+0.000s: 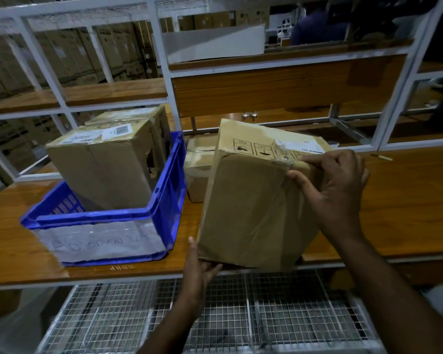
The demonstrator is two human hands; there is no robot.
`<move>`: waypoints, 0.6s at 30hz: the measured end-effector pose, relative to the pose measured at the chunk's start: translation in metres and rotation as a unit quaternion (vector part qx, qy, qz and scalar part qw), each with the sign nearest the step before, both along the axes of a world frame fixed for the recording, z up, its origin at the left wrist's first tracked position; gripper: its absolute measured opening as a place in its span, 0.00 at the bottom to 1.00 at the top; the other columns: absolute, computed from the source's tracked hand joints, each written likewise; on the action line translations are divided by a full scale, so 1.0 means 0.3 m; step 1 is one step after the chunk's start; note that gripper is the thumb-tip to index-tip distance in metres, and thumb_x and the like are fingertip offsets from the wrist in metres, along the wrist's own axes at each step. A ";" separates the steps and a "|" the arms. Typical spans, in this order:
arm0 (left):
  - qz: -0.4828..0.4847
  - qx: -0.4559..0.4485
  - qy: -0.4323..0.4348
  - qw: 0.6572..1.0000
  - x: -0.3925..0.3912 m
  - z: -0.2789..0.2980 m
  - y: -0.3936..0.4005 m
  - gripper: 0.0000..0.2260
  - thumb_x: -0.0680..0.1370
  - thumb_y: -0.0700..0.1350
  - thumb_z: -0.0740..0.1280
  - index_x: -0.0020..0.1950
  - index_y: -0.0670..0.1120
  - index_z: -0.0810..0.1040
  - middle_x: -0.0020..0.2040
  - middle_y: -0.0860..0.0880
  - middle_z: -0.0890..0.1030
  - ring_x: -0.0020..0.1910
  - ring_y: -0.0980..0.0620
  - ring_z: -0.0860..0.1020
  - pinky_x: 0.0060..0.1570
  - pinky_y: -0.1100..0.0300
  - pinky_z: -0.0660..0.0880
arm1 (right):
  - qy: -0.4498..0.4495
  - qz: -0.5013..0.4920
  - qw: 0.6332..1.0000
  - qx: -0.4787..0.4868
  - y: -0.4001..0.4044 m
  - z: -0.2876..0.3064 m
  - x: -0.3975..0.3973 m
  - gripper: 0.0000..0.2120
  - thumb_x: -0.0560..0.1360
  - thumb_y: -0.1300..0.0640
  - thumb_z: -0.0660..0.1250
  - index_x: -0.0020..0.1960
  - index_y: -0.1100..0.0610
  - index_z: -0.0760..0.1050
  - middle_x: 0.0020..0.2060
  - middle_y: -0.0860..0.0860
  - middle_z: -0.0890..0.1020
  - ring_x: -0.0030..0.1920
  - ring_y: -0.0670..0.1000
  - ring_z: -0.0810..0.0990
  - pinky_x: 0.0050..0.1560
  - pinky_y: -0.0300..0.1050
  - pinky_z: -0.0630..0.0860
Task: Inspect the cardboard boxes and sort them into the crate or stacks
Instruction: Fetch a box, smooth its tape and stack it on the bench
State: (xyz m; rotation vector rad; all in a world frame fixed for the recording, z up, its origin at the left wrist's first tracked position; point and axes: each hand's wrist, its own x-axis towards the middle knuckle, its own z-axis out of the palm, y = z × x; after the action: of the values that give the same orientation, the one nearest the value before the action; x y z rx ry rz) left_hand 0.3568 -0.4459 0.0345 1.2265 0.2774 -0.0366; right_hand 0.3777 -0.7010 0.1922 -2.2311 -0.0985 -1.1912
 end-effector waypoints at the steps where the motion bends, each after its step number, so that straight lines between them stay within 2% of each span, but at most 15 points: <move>1: -0.008 -0.029 0.004 1.000 -0.004 0.007 -0.012 0.33 0.75 0.71 0.57 0.73 0.54 0.71 0.66 0.50 0.80 0.64 0.50 0.80 0.65 0.44 0.77 | 0.004 -0.002 1.000 0.006 -0.007 0.001 0.001 0.17 0.72 0.43 0.72 0.56 0.51 0.79 0.53 0.53 0.74 0.57 0.54 0.69 0.56 0.46 0.58; 5: 0.011 -0.042 -0.025 0.999 -0.010 0.039 -0.039 0.35 0.74 0.70 0.59 0.76 0.53 0.69 0.69 0.51 0.79 0.65 0.53 0.80 0.63 0.46 0.77 | 0.021 -0.007 0.999 0.043 -0.055 0.002 0.008 0.16 0.73 0.44 0.72 0.56 0.51 0.78 0.55 0.54 0.74 0.59 0.55 0.69 0.57 0.47 0.60; 8: 0.048 -0.009 -0.064 0.997 -0.012 0.075 -0.046 0.29 0.78 0.68 0.58 0.76 0.58 0.68 0.71 0.56 0.76 0.68 0.55 0.76 0.59 0.47 0.79 | 0.021 -0.008 0.995 0.096 -0.091 -0.011 0.012 0.16 0.74 0.40 0.69 0.56 0.49 0.77 0.57 0.53 0.73 0.61 0.55 0.68 0.62 0.62 0.67; 10: 0.068 -0.003 -0.078 0.995 -0.015 0.112 -0.044 0.29 0.78 0.69 0.57 0.77 0.59 0.67 0.72 0.57 0.74 0.70 0.55 0.73 0.57 0.48 0.78 | 0.011 0.000 0.992 0.127 -0.101 -0.022 0.013 0.15 0.75 0.36 0.65 0.54 0.45 0.74 0.55 0.48 0.71 0.61 0.53 0.68 0.61 0.66 0.69; 12: 0.083 -0.024 -0.090 0.992 -0.025 0.158 -0.041 0.31 0.77 0.70 0.55 0.77 0.58 0.67 0.70 0.56 0.76 0.69 0.52 0.74 0.56 0.47 0.78 | -0.003 0.015 0.988 0.155 -0.101 -0.026 0.012 0.14 0.76 0.32 0.61 0.51 0.42 0.70 0.53 0.43 0.68 0.60 0.53 0.69 0.59 0.68 0.70; 14: 0.090 -0.067 -0.106 0.988 -0.034 0.208 -0.029 0.33 0.77 0.70 0.53 0.76 0.54 0.70 0.67 0.51 0.80 0.66 0.50 0.78 0.58 0.44 0.78 | -0.010 0.037 0.979 0.200 -0.102 -0.023 0.010 0.14 0.77 0.32 0.59 0.49 0.41 0.68 0.50 0.41 0.68 0.57 0.55 0.71 0.58 0.66 0.72; 15: 0.094 -0.077 -0.116 0.986 -0.039 0.235 -0.021 0.34 0.77 0.71 0.52 0.74 0.52 0.72 0.66 0.50 0.81 0.64 0.50 0.80 0.58 0.43 0.78 | -0.012 0.051 0.972 0.228 -0.104 -0.019 0.010 0.15 0.77 0.31 0.58 0.48 0.43 0.67 0.49 0.44 0.69 0.55 0.56 0.72 0.57 0.64 0.73; 18: 0.103 -0.064 -0.151 0.981 -0.048 0.321 0.004 0.30 0.79 0.68 0.50 0.68 0.50 0.77 0.58 0.48 0.85 0.55 0.51 0.83 0.49 0.48 0.81 | -0.013 0.102 0.949 0.297 -0.111 0.004 0.009 0.22 0.76 0.28 0.55 0.47 0.47 0.67 0.45 0.53 0.72 0.47 0.56 0.73 0.49 0.54 0.72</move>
State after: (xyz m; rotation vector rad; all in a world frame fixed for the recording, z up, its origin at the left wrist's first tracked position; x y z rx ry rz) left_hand 0.3426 -0.4447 0.1308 1.0539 0.1331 0.3048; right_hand 0.3804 -0.7344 0.1933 -1.6341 0.0198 -0.9748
